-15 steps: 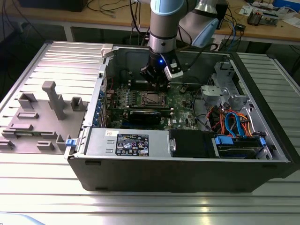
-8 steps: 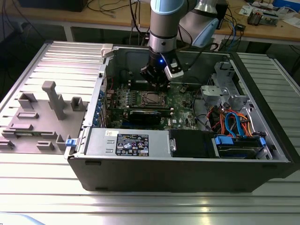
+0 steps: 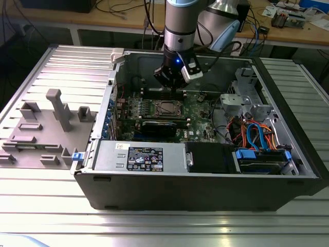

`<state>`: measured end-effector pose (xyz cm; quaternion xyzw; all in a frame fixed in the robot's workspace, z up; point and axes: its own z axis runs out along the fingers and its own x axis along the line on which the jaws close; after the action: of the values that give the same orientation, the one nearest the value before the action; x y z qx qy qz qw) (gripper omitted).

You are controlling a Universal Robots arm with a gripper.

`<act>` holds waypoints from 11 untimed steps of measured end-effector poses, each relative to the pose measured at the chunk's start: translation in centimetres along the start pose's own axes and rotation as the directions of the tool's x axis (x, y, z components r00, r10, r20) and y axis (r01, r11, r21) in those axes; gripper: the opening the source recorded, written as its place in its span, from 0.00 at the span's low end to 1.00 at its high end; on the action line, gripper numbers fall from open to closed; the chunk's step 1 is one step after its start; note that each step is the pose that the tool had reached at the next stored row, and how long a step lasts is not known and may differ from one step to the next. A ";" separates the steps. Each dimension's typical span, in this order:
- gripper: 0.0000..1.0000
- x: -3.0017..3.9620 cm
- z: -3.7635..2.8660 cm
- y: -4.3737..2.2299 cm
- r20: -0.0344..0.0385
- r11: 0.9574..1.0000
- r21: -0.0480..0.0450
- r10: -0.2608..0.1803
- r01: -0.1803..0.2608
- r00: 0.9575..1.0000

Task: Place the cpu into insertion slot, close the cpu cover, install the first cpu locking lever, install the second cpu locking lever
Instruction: 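Install the second cpu locking lever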

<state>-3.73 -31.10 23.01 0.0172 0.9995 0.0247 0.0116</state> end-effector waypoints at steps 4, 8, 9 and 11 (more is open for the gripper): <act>0.11 -0.01 -0.02 -0.24 0.000 1.000 0.000 0.000 0.000 1.000; 0.11 -0.01 -0.02 -0.32 0.000 1.000 0.000 0.000 0.000 1.000; 0.11 -0.02 -0.03 -0.46 0.000 1.000 0.000 0.000 0.000 1.000; 0.11 -0.02 -0.04 -0.59 0.000 1.000 0.000 0.000 0.000 1.000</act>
<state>-3.73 -31.69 23.02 0.0172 0.9995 0.0247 0.0115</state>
